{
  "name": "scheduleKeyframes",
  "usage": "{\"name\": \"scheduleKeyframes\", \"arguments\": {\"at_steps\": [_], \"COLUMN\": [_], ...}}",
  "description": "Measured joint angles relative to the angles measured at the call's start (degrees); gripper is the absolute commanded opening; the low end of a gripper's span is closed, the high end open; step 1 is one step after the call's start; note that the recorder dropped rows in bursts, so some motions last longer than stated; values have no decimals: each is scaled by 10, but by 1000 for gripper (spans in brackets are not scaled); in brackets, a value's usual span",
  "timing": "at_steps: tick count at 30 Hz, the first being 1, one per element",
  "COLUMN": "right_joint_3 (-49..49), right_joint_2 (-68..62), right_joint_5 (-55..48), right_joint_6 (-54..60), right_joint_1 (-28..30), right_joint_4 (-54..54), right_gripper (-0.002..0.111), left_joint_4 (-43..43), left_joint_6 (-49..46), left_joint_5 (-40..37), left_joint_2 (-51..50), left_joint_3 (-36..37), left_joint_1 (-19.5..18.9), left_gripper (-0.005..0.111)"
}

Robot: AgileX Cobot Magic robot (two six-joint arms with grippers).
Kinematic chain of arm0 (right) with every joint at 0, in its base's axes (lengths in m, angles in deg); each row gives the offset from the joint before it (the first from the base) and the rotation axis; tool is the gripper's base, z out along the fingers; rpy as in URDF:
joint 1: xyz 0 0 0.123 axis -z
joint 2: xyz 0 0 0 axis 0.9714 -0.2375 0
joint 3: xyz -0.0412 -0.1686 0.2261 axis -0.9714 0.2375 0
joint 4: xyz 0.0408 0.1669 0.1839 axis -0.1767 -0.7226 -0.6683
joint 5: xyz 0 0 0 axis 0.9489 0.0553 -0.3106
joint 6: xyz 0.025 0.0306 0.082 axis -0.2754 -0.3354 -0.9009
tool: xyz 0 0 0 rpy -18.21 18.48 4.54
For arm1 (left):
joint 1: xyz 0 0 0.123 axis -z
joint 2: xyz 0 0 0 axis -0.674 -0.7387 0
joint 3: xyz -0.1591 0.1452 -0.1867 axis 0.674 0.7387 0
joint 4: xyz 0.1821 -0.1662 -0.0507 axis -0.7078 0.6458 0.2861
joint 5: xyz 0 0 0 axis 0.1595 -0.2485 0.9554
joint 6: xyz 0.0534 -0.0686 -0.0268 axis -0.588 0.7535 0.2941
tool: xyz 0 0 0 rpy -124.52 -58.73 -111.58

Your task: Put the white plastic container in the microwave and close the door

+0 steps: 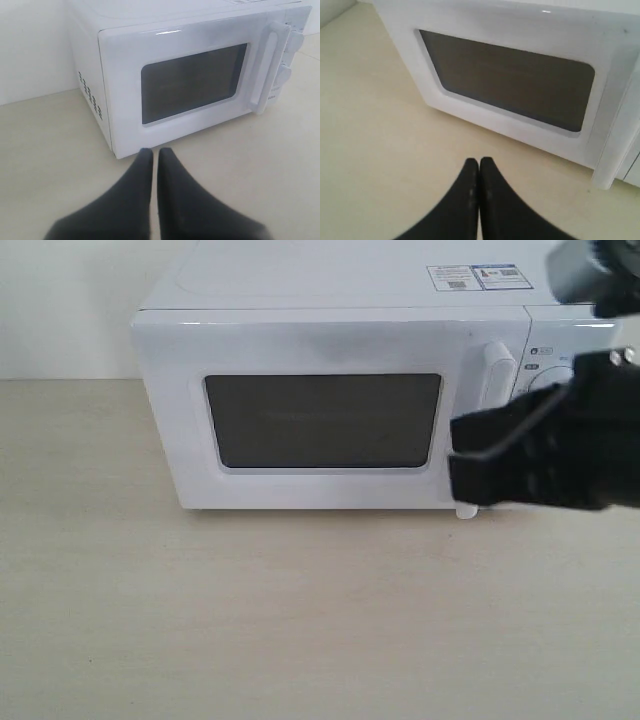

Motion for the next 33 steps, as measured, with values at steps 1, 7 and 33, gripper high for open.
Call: {"name": "scheduleKeyframes", "arguments": {"at_steps": [1,7,33], "right_joint_3": [24,91,91], "right_joint_2": [31,236,429], "right_joint_5": [5,-101,-118], "right_joint_6": [-1,-5,-5], "right_joint_1": [-4,-7,4], "right_joint_4": [0,0,-11], "right_gripper": [0,0,0], "left_joint_4": [0,0,0], "left_joint_6": [0,0,0], "left_joint_5": [0,0,0], "left_joint_2": [0,0,0], "left_joint_3": [0,0,0], "left_joint_1": [0,0,0], "left_gripper": [4,4,4]}}
